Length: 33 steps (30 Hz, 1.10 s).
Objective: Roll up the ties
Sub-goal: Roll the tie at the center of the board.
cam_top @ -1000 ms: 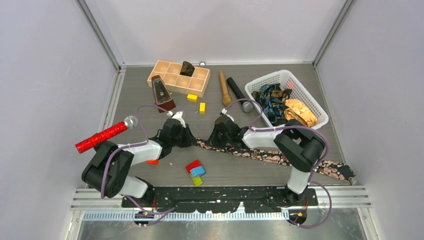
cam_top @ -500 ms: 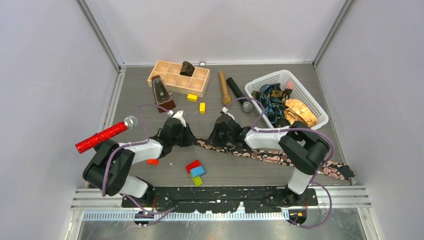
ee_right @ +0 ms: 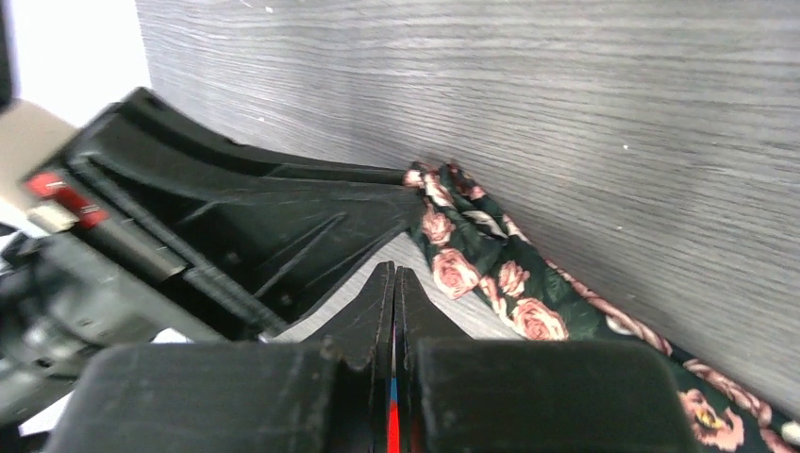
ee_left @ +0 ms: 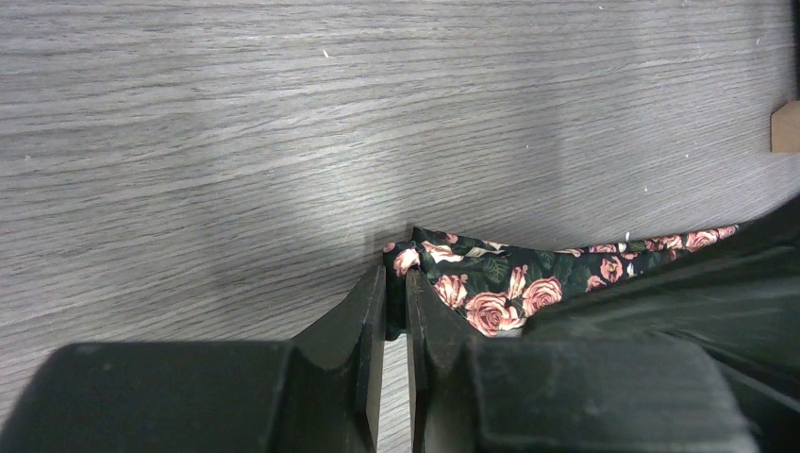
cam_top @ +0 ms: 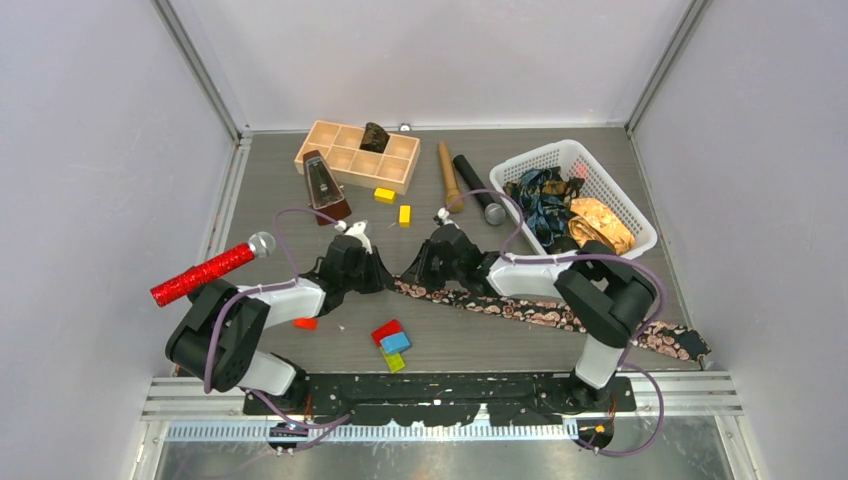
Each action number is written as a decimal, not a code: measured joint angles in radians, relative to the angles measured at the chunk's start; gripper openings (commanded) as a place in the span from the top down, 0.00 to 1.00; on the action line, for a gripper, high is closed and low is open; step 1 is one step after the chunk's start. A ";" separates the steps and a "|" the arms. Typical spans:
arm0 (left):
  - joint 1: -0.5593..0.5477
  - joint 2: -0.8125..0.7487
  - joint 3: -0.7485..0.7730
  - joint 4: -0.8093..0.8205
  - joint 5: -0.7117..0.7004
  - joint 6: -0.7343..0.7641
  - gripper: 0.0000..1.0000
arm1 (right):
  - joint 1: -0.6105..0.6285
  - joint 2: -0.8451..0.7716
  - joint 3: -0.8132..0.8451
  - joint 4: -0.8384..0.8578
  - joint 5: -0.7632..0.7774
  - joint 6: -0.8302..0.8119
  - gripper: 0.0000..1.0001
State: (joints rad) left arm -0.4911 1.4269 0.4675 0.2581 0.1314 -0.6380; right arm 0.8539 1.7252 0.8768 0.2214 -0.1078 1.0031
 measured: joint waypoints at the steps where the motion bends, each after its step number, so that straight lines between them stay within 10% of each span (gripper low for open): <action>1: 0.000 0.000 0.000 0.000 0.000 0.000 0.87 | 0.000 0.020 0.001 0.008 -0.007 0.005 0.99; 33: 0.000 0.000 0.000 0.000 -0.001 0.000 0.84 | 0.002 0.093 0.015 -0.036 0.018 0.073 0.99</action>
State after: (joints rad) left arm -0.4911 1.4269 0.4675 0.2577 0.1307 -0.6380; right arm 0.8555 1.8187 0.8921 0.1852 -0.0902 1.0760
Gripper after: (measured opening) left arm 0.165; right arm 0.049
